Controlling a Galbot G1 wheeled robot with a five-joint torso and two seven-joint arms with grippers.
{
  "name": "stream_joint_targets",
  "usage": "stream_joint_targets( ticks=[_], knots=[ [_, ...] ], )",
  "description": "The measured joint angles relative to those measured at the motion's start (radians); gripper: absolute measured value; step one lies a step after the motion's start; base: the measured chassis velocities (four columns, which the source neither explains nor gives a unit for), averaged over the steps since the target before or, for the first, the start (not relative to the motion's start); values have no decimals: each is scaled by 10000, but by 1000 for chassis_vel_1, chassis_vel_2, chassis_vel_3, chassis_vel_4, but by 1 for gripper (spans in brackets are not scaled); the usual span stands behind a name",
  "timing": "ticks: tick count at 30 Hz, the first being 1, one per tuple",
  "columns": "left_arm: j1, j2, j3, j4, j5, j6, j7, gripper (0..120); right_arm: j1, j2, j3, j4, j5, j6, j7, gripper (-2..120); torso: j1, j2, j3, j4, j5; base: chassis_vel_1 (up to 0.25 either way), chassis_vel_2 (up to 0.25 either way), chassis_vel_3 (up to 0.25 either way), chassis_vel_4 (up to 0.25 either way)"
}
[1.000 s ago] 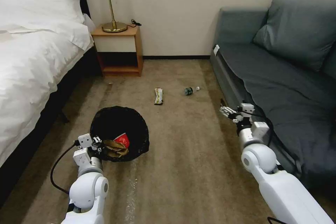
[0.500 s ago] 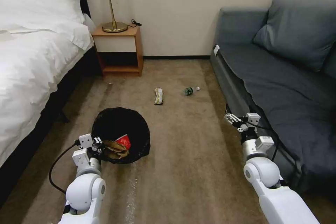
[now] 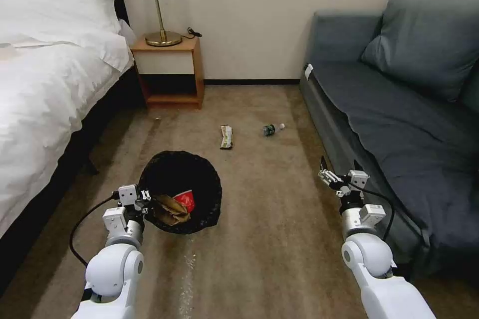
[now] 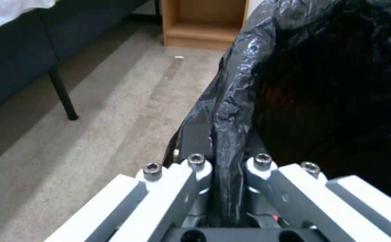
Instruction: Pick up the trash bin, then pick up the garbage on the floor and place it into the trash bin.
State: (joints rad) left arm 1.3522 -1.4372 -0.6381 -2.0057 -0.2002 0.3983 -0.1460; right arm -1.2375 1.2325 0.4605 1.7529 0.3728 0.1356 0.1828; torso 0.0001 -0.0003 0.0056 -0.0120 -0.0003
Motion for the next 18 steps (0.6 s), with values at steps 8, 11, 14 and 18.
stream_joint_targets(
  ticks=[8, 11, 14, 18],
  knots=[
    [56, -12, -255, -77, -68, -30, -82, 3, -47, 30, 0, -34, -25, 2, -145, 100, 0, 0, 0, 0, 1, 0, 0, 0, 0],
    [73, -5, -320, -90, -100, -36, -98, 3, -74, 42, -5, -58, -99, 7, -203, 100, 0, 0, 0, 1, 0, 0, 0, 0, 0],
    [82, 0, -334, -109, -123, -44, -122, 3, -91, 45, -6, -66, -112, 15, -241, 100, 0, -2, 0, 0, 1, 0, 0, 0, 0],
    [79, -2, -322, -131, -128, -47, -166, 3, -104, 70, 60, -70, -123, 51, -286, 100, 0, -1, 0, 0, 1, 0, 0, 0, 0]
  ],
)
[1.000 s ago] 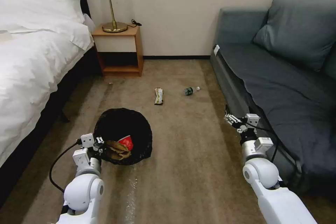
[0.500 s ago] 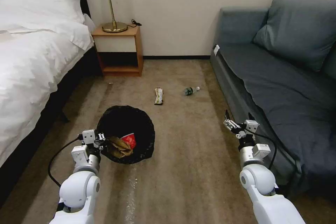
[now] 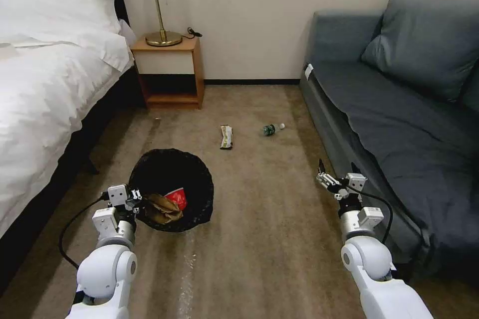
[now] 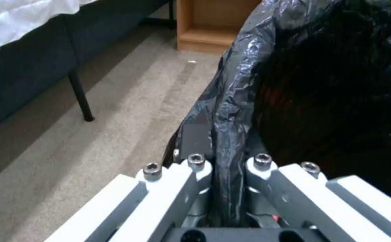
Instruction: Pick up the trash bin, then pick up the garbage on the floor and place it into the trash bin.
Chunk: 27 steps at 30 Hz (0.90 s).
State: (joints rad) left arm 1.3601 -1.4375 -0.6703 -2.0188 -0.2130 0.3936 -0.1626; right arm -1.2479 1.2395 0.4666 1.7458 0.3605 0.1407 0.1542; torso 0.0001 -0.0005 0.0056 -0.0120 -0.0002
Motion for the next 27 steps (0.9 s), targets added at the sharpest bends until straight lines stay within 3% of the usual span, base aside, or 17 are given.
stream_joint_targets(
  ticks=[27],
  knots=[
    [103, -70, 56, -94, 38, -54, -34, 3, -258, 86, 84, -108, -179, 252, -230, 100, 0, 0, 0, 0, 0, 0, 0, 0, 0]
  ],
)
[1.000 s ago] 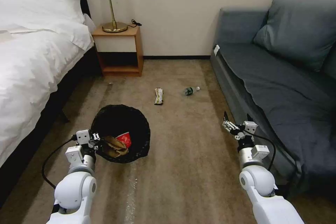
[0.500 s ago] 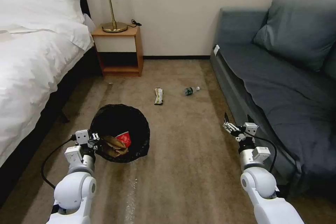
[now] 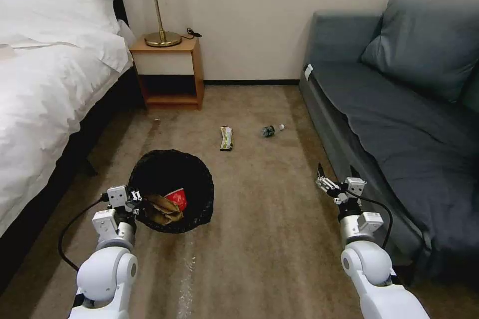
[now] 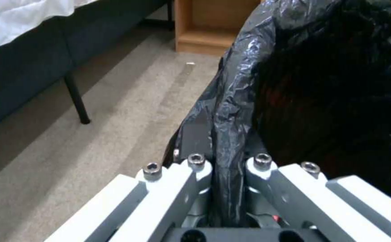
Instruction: Pick up the trash bin, then pick up the garbage on the floor and place it into the trash bin.
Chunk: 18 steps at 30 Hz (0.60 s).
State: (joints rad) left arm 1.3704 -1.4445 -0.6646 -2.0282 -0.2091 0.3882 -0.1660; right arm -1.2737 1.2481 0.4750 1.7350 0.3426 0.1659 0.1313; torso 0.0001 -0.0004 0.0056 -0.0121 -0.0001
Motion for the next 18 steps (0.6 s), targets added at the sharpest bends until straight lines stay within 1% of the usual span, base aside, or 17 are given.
stream_joint_targets(
  ticks=[9, 18],
  knots=[
    [-63, -23, 67, 37, 5, -30, -56, 3, 33, -9, 14, -17, 34, 8, -14, 100, 0, 0, 0, 0, 0, -11, 13, 11, -18],
    [-46, -34, 14, 67, -31, -73, -108, 3, 17, 24, -4, -51, 17, 13, -34, 100, -1, 0, 0, 0, 0, -3, 4, 3, -6]
  ],
)
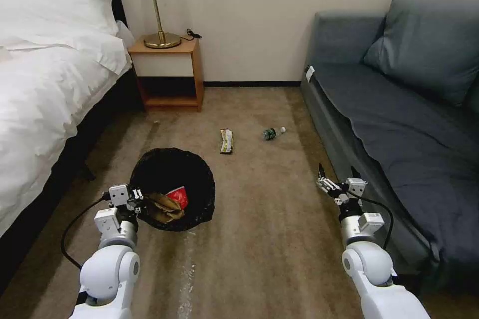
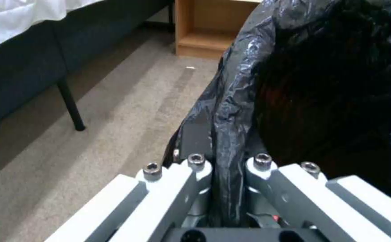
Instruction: Pick up the trash bin, then pick up the garbage on the floor and place it into the trash bin.
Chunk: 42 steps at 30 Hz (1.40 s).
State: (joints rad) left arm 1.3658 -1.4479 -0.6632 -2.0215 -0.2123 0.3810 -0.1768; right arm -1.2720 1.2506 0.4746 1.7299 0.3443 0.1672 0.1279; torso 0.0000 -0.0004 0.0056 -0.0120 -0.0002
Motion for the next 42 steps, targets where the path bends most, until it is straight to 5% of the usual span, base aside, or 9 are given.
stream_joint_targets(
  ticks=[42],
  knots=[
    [127, -71, -40, -119, 6, -38, 0, 3, -166, 180, -63, -109, -144, 155, -173, 100, 0, 0, 0, 0, 0, -46, 42, 44, -46]
  ],
)
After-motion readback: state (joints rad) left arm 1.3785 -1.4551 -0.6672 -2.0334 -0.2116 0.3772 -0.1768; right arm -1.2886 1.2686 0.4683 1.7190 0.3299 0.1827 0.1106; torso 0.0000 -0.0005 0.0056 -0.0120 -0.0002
